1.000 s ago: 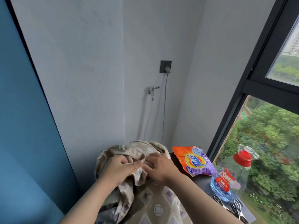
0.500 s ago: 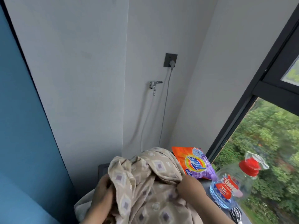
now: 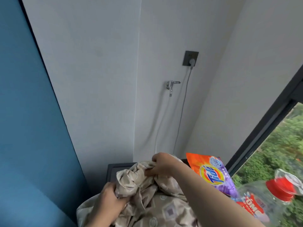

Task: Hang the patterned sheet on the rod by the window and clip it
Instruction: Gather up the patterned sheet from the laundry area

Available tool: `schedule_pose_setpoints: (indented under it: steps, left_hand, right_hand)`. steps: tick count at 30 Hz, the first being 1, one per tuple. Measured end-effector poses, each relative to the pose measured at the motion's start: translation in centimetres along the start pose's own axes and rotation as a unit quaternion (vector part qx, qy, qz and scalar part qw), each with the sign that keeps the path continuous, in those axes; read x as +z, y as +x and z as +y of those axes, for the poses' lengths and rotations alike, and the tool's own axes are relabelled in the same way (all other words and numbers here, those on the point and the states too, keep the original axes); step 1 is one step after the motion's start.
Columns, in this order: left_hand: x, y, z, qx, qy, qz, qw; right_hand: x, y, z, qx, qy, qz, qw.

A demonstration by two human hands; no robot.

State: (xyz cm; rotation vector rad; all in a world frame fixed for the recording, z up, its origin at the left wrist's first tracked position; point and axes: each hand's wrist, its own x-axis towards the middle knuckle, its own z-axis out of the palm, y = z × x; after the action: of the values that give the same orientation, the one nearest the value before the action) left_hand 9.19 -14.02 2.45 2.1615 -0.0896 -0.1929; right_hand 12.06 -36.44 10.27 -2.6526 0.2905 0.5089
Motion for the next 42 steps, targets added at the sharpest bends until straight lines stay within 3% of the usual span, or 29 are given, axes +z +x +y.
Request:
schedule_pose_setpoints:
  steps: [3, 6, 10, 12, 15, 16, 17, 18, 20, 21, 24, 26, 29, 32, 34, 36, 38, 40, 42]
  left_hand:
    - [0.2, -0.5, 0.5, -0.033, -0.048, 0.063, 0.996]
    - [-1.4, -0.4, 2.3, 0.001, -0.114, 0.106, 0.988]
    - [-4.8, -1.5, 7.1, 0.089, -0.154, 0.166, 0.970]
    - [-6.4, -2.9, 9.7, 0.109, -0.186, 0.217, 0.952]
    - [-9.1, -4.5, 11.3, 0.133, -0.272, 0.323, 0.897]
    - [-9.7, -4.9, 11.5, 0.164, -0.286, 0.324, 0.887]
    - [-9.9, -5.2, 11.0, 0.200, -0.262, 0.297, 0.896]
    - [-9.5, -5.2, 10.1, 0.224, -0.211, 0.237, 0.921]
    - [-7.7, -5.7, 8.8, 0.201, -0.127, 0.047, 0.970]
    - [-6.4, -5.5, 7.7, 0.197, -0.079, -0.016, 0.977]
    - [-3.3, -4.1, 5.2, 0.208, 0.006, -0.044, 0.977]
    - [-2.5, -3.3, 5.7, 0.168, -0.018, -0.111, 0.979]
    - [-2.1, -2.4, 6.1, 0.133, -0.008, -0.129, 0.983]
    - [-3.4, -2.6, 7.1, 0.077, -0.110, -0.085, 0.987]
    - [-5.4, -2.8, 9.0, 0.062, -0.212, -0.037, 0.975]
    - [-7.8, -2.1, 11.4, 0.055, -0.354, -0.009, 0.934]
    - [-10.9, -0.8, 13.6, 0.078, -0.474, 0.000, 0.877]
    - [-14.2, 0.6, 15.4, 0.111, -0.557, -0.004, 0.823]
    - [-16.9, 1.9, 16.5, 0.128, -0.561, 0.003, 0.818]
  right_hand:
    - [-0.4, -0.7, 1.3, 0.012, 0.057, -0.004, 0.998]
    - [-1.8, -2.5, 2.0, -0.025, 0.207, 0.087, 0.974]
    - [-4.0, -6.3, 1.0, -0.126, 0.494, 0.194, 0.838]
    - [-4.6, -8.1, 0.5, -0.145, 0.573, 0.259, 0.764]
    - [-5.0, -9.9, 0.9, -0.141, 0.674, 0.330, 0.646]
    - [-5.0, -10.3, 1.2, -0.134, 0.702, 0.332, 0.616]
    - [-4.6, -10.4, 1.8, -0.123, 0.707, 0.334, 0.611]
    - [-3.9, -10.4, 2.5, -0.109, 0.677, 0.343, 0.643]
    - [-1.2, -10.4, 4.4, -0.062, 0.552, 0.360, 0.750]
    - [0.4, -10.6, 5.3, -0.038, 0.475, 0.347, 0.808]
    - [4.6, -10.8, 8.2, 0.032, 0.248, 0.230, 0.941]
    - [5.1, -10.8, 9.2, 0.061, 0.131, 0.176, 0.974]
    - [3.2, -11.4, 8.4, 0.063, -0.029, 0.189, 0.979]
    - [2.1, -11.3, 6.0, -0.134, -0.073, 0.199, 0.968]
    - [2.1, -11.1, 3.7, -0.255, -0.086, 0.163, 0.949]
    - [1.9, -10.8, 2.3, -0.255, -0.015, 0.145, 0.956]
    - [1.0, -10.4, 1.9, -0.150, 0.152, 0.187, 0.959]
    - [-0.1, -10.2, 1.7, -0.053, 0.385, 0.244, 0.888]
    - [-1.2, -10.4, 1.4, -0.036, 0.493, 0.291, 0.819]
